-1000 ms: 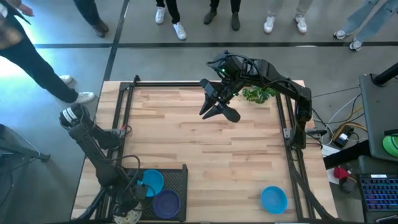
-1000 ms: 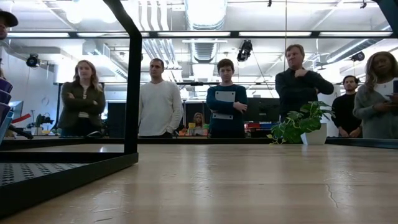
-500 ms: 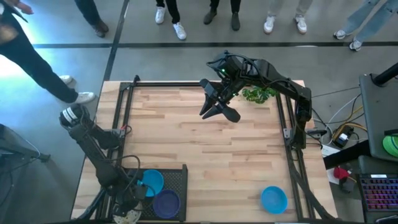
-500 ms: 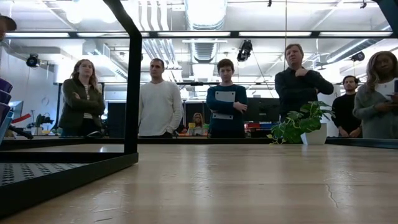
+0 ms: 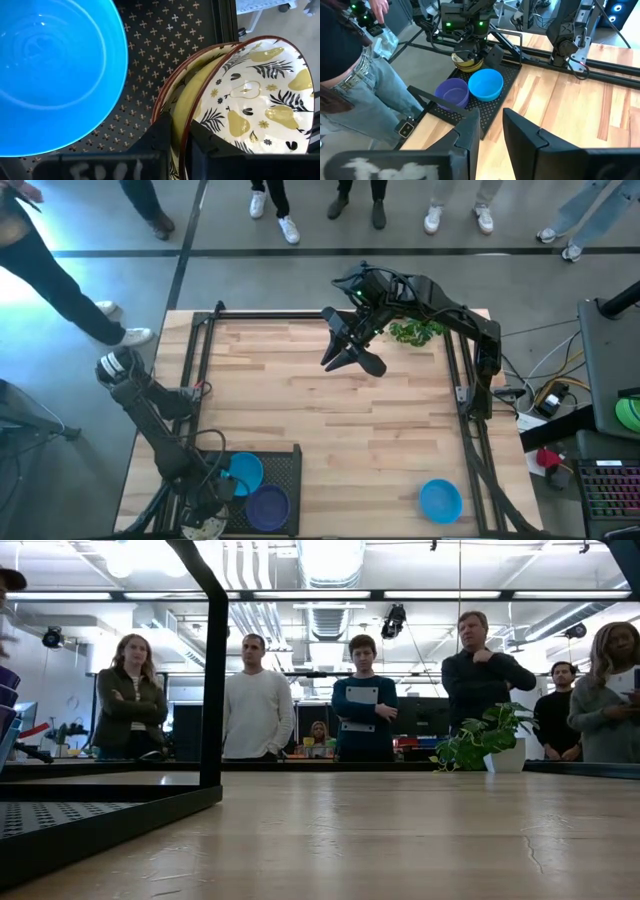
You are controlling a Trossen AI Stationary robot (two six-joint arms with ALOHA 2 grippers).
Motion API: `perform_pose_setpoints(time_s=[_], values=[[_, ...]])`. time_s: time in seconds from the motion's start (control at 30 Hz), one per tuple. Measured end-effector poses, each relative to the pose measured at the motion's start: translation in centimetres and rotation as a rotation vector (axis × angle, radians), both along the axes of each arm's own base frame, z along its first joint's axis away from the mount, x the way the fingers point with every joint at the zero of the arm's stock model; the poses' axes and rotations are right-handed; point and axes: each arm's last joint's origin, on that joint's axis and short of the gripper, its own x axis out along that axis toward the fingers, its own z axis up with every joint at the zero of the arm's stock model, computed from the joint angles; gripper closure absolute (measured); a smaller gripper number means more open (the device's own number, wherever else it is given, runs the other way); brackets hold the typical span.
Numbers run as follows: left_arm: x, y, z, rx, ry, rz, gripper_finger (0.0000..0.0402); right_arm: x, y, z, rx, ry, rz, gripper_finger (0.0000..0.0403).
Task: Pick & Place Mini bowls
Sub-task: Stack the yellow patterned bowl on the yellow patterned bowl on the shelf
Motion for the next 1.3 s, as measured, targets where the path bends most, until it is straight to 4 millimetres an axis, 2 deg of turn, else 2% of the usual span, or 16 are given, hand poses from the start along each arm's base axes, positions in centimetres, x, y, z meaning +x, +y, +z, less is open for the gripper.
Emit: perform_pose_setpoints(time_s=[0.3, 1.3], values=[[0.0, 0.01, 0.0, 0.002, -0.005, -0.008, 0.0371, 0.0, 0.0, 0.0, 0.0, 0.0, 0.0, 0.0334], [0.0, 0.04, 0.04, 0.004, -0.01, -0.003, 0.0371, 0.0, 0.01, 0.0, 0.015, 0.011, -0.01, 0.0325]])
